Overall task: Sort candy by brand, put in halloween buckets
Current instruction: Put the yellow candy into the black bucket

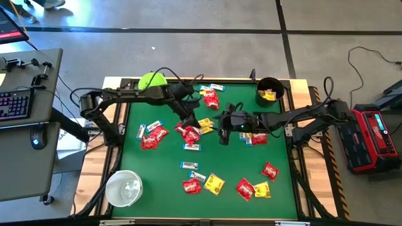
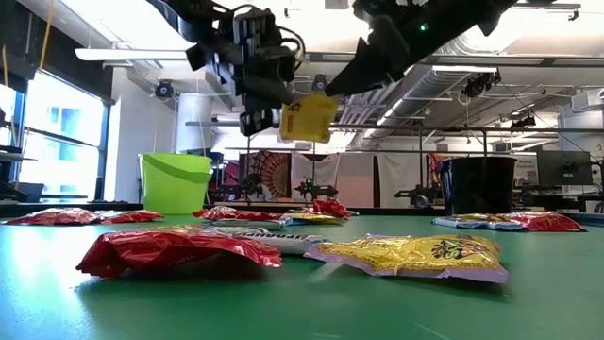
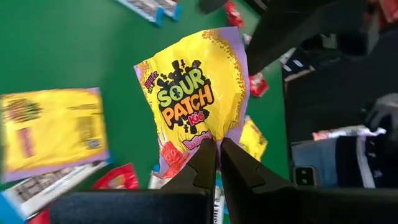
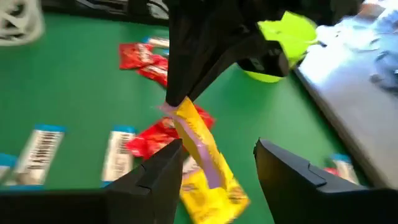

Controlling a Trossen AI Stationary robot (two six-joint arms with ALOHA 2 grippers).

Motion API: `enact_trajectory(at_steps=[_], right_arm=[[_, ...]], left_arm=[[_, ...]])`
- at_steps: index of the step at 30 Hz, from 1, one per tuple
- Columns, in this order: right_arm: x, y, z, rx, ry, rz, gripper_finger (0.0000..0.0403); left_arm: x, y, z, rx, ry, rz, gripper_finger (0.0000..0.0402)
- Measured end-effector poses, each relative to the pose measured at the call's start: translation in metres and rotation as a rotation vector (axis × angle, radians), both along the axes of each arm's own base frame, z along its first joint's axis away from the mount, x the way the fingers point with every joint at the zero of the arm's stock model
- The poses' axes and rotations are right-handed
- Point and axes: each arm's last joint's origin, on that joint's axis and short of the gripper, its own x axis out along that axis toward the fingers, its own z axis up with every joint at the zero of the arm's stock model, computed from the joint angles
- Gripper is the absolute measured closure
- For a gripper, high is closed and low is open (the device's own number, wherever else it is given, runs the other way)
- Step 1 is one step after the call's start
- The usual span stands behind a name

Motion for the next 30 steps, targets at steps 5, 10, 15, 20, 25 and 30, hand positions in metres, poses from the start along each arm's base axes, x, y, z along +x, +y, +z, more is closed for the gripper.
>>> enact_trajectory(at_steps=[5,10,15,20,25,30], right_arm=[[0.001,0.003,-0.001,0.14,-0.01,0.098,0.0231],[0.001,0.004,-0.001,0.219,-0.017,0.113,0.0262],[0.001,0.005,-0.001,0.239,-0.015,0.138,0.0324],[0.001,0.006,-0.001,0.249,-0.011,0.157,0.0393],[0.001,0.006,-0.001,0.29,-0.012,0.149,0.0387],[0.001,0.006,-0.001,0.299,-0.017,0.146,0.0399]], left_arm=[[0.009,-0.017,0.005,-0.028,-0.056,-0.053,0.0396],[0.014,-0.028,0.008,-0.036,-0.088,-0.074,0.0396],[0.015,-0.033,0.008,-0.036,-0.088,-0.085,0.0396],[0.016,-0.033,0.008,-0.025,-0.084,-0.075,0.0392],[0.016,-0.03,0.007,0.007,-0.083,-0.049,0.0364],[0.014,-0.02,0.007,0.019,-0.082,-0.01,0.032]])
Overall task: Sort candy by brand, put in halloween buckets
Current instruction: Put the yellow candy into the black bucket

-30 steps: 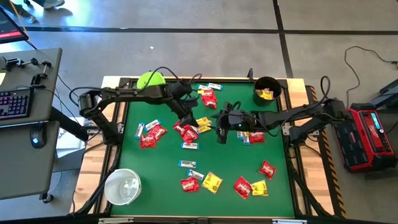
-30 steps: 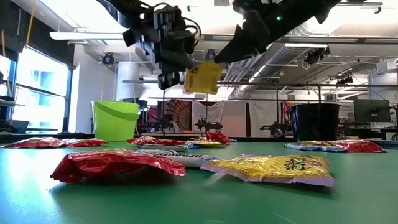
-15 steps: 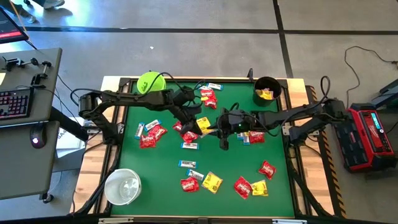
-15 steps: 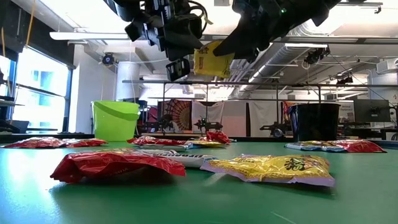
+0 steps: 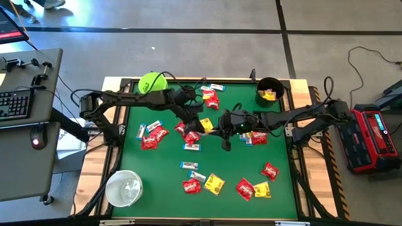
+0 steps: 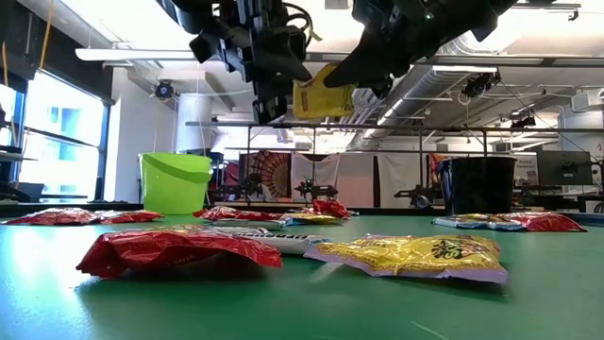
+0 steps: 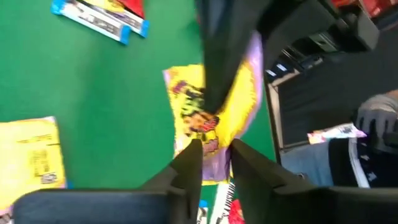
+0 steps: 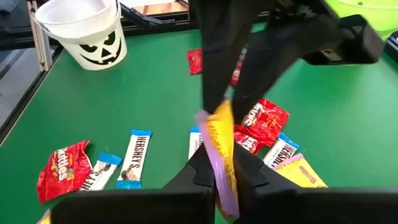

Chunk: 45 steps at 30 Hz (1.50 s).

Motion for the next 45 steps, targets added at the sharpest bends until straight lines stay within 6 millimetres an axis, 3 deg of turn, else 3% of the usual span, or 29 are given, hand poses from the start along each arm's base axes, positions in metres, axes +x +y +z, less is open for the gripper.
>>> enact_trajectory(at_steps=[5,10,18,23,27,35,40,45], right_arm=[[0.0,0.0,0.001,0.054,-0.001,-0.025,0.04],[-0.004,-0.006,0.004,0.102,0.005,-0.086,0.0401],[-0.023,-0.053,0.012,0.268,0.033,-0.386,0.0402],[-0.05,-0.09,0.02,0.354,0.041,-0.697,0.0402],[-0.085,-0.112,0.031,0.379,0.036,-0.956,0.0403],[-0.155,-0.115,0.056,0.297,0.015,-1.299,0.0403],[-0.174,-0.124,0.056,0.275,0.029,-1.408,0.0403],[-0.184,-0.14,0.033,0.392,0.019,-1.485,0.0403]], left_arm=[[-0.007,0.009,0.012,0.072,-0.049,0.035,0.0276],[-0.02,0.016,0.036,0.291,-0.113,0.144,0.0247],[-0.037,0.02,0.062,0.525,-0.149,0.309,0.0239],[-0.039,0.02,0.064,0.545,-0.142,0.331,0.024],[-0.038,0.021,0.062,0.544,-0.137,0.33,0.024],[-0.039,0.021,0.058,0.542,-0.121,0.328,0.0241],[-0.038,0.021,0.058,0.543,-0.127,0.329,0.0241],[-0.038,0.021,0.058,0.545,-0.125,0.332,0.0241]])
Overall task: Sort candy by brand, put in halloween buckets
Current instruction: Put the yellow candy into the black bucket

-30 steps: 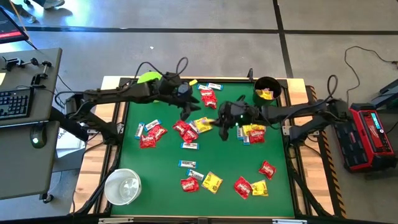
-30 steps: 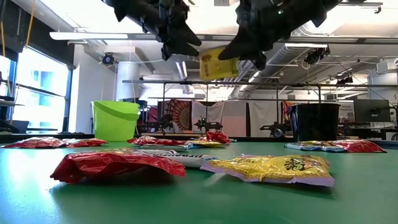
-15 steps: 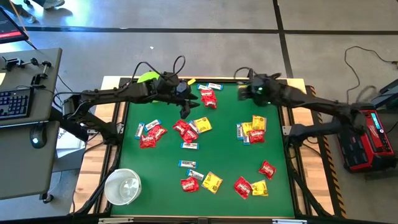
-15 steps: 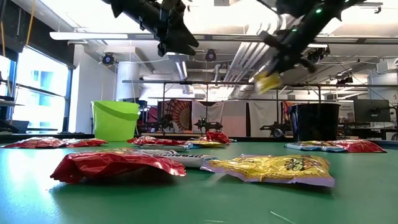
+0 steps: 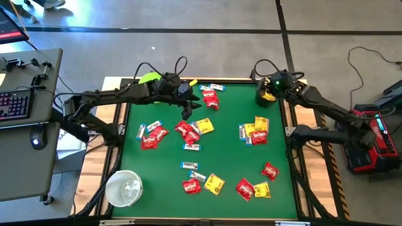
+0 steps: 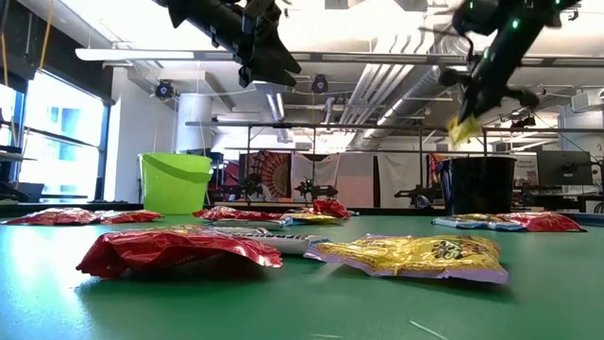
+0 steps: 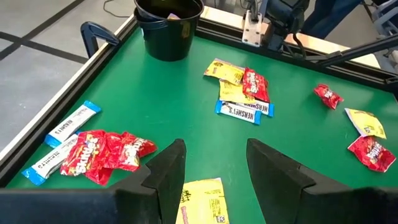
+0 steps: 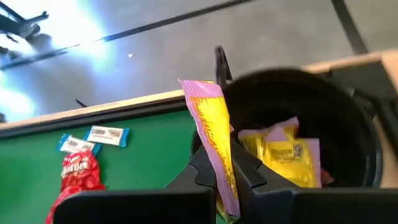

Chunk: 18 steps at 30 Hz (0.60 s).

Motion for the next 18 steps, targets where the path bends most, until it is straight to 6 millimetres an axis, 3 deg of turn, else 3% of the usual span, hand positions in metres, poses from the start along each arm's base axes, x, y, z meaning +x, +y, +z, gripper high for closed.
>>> enact_trajectory(at_steps=[7,13,18], right_arm=[[-0.01,-0.013,-0.04,0.104,-0.216,-0.124,0.0403],[-0.013,-0.014,-0.044,0.1,-0.249,-0.222,0.0401],[-0.016,-0.012,-0.047,0.13,-0.226,-0.252,0.037]], left_arm=[[0.0,0.0,0.0,-0.001,0.001,0.013,0.0241],[0.0,0.0,0.0,-0.003,0.001,0.016,0.0241],[0.0,0.0,0.0,-0.003,0.001,0.016,0.0241]])
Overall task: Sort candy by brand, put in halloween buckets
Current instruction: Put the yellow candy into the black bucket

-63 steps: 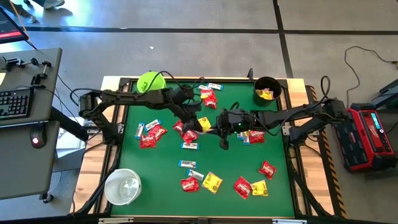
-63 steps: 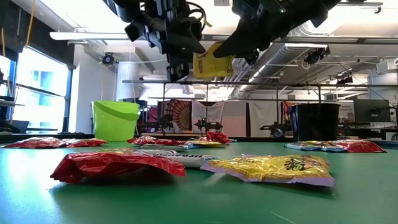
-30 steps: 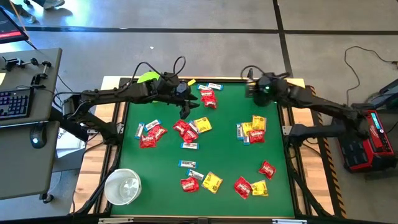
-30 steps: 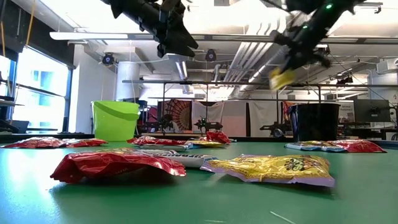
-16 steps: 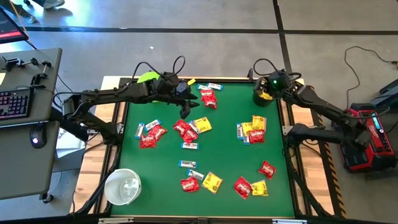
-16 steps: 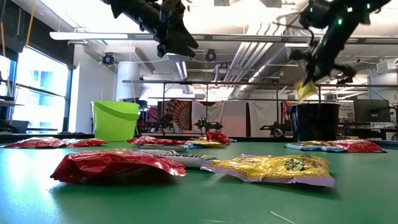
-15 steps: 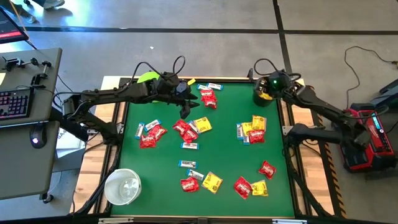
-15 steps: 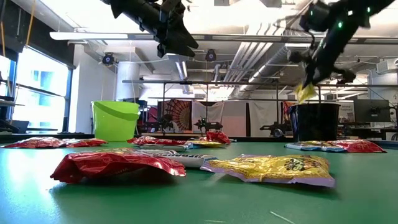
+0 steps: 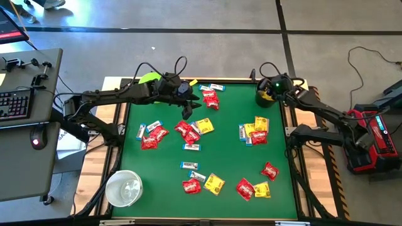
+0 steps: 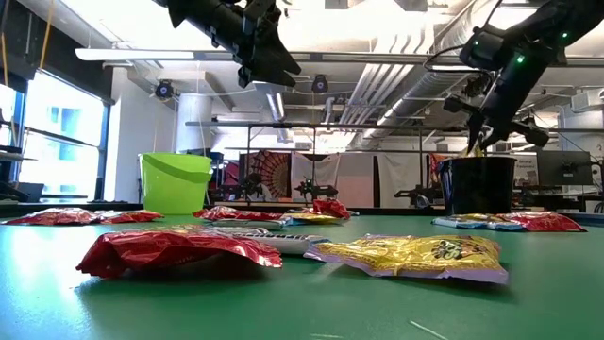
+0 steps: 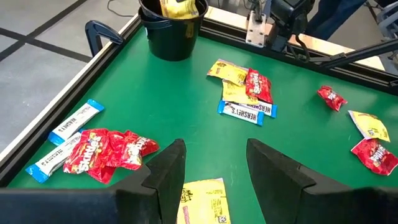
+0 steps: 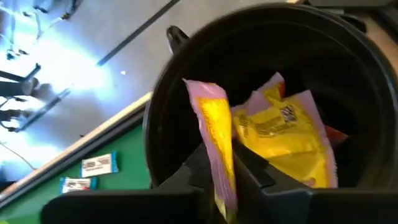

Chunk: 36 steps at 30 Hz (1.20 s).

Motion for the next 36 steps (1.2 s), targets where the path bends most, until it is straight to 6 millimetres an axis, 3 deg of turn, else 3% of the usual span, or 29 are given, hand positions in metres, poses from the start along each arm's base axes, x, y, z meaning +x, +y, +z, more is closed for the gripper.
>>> enact_trajectory(at_steps=[8,14,18,23,29,36], right_arm=[[-0.001,0.001,-0.001,0.014,0.022,-0.004,0.0305],[0.0,0.0,0.006,-0.021,0.085,0.074,0.0295],[0.001,-0.001,0.023,-0.059,0.159,0.191,0.0317],[0.005,0.002,0.042,-0.119,0.196,0.443,0.039],[0.002,0.033,0.061,-0.247,0.103,0.661,0.04],[-0.001,0.077,0.054,-0.279,0.011,0.808,0.0402]], left_arm=[[0.0,0.0,0.0,0.0,0.0,-0.001,0.0241],[0.0,0.0,0.0,0.0,0.0,-0.001,0.0241],[0.0,0.0,0.0,0.0,0.0,-0.001,0.0241],[-0.001,0.0,-0.001,-0.004,0.012,-0.001,0.0241],[-0.003,-0.001,-0.005,-0.042,0.059,0.015,0.0241],[-0.003,-0.004,-0.006,0.0,0.076,0.033,0.0241]])
